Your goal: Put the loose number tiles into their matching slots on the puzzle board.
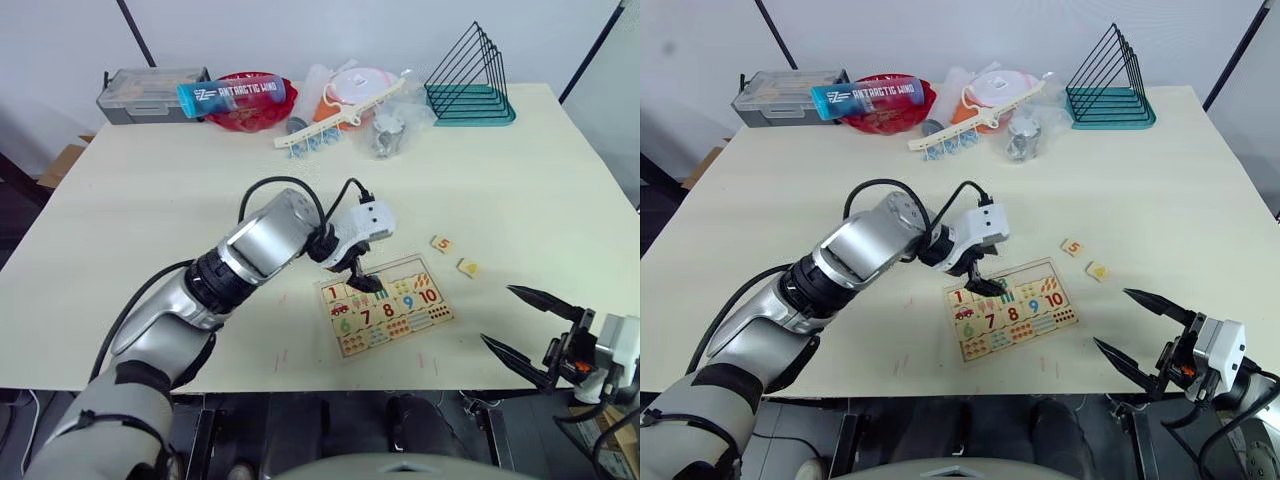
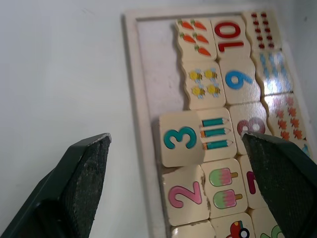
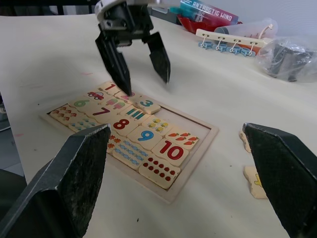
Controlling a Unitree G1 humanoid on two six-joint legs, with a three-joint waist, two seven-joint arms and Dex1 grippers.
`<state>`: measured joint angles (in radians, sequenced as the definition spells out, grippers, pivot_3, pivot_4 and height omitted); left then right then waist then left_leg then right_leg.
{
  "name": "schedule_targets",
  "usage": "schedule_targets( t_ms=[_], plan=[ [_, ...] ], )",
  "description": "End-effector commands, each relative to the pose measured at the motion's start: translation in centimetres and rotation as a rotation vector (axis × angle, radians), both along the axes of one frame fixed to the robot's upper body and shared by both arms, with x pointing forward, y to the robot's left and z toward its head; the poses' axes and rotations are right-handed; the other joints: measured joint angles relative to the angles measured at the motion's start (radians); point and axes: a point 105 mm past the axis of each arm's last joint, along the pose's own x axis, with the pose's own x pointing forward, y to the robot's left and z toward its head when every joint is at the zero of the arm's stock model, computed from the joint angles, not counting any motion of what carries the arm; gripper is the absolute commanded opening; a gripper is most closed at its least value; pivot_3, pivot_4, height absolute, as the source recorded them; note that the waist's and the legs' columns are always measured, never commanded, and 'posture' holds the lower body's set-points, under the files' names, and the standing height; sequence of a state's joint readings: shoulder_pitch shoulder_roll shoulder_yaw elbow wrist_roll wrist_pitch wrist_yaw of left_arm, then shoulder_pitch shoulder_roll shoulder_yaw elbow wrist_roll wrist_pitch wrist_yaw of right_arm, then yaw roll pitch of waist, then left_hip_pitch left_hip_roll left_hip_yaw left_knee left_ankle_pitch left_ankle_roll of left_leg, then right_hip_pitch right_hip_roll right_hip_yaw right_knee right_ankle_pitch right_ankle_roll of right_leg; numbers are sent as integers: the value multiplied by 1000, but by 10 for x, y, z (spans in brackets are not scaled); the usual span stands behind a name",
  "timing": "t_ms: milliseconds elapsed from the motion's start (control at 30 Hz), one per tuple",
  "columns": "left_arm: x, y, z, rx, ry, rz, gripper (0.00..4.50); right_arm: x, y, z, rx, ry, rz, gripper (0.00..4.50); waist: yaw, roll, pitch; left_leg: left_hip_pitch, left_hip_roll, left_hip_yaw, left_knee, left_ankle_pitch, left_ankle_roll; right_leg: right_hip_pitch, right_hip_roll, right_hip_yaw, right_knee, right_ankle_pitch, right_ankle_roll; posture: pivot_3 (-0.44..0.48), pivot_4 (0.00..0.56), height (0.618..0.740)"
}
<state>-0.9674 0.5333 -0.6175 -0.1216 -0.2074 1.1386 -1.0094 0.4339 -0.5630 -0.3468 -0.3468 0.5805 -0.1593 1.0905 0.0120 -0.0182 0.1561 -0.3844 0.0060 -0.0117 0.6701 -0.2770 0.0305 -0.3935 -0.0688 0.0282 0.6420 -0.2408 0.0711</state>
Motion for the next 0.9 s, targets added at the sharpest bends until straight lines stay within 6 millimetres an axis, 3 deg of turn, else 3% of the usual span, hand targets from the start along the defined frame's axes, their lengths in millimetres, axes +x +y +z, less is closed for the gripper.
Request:
schedule_targets(
  t_ms=[33, 200, 433, 733, 767, 900],
  plan=[
    [4, 1, 18, -95, -30, -21, 4479, -1, -2, 6, -6, -36, -6, 4500, 0, 0, 0, 0, 0, 0, 0, 0, 0, 0, 0, 0, 0, 0, 0, 0, 150, 740],
    [7, 2, 26, -225, -24, -10, 4479, -1, -1, 6, -4, -39, -7, 4500, 0, 0, 0, 0, 0, 0, 0, 0, 0, 0, 0, 0, 0, 0, 0, 0, 150, 740],
    [2, 21, 22, -336, -26, -17, 4479, -2, -1, 7, -4, -39, -9, 4500, 0, 0, 0, 0, 0, -1, 0, 0, 0, 0, 0, 0, 0, 0, 0, 0, 150, 740],
    [-15, 42, 3, -390, 27, -84, 352, -3, -2, 6, -5, -34, -9, 4500, 2, 0, 0, 0, 0, -2, 0, 0, 0, 0, -1, 0, 0, 0, 0, 0, 150, 740],
    [-18, 42, 0, -392, 38, -92, 49, -3, -2, 6, -5, -33, -10, 4500, 1, 0, 0, 0, 0, -1, 0, 0, 0, 0, -1, 0, 0, 0, 0, 0, 150, 740],
    [-30, 41, -10, -407, 72, -128, 49, -4, -2, 6, -4, -32, -13, 4500, 1, 0, 0, 0, 0, -1, 0, 0, 0, 0, -1, 0, 0, 0, 0, 0, 150, 740]
  ],
)
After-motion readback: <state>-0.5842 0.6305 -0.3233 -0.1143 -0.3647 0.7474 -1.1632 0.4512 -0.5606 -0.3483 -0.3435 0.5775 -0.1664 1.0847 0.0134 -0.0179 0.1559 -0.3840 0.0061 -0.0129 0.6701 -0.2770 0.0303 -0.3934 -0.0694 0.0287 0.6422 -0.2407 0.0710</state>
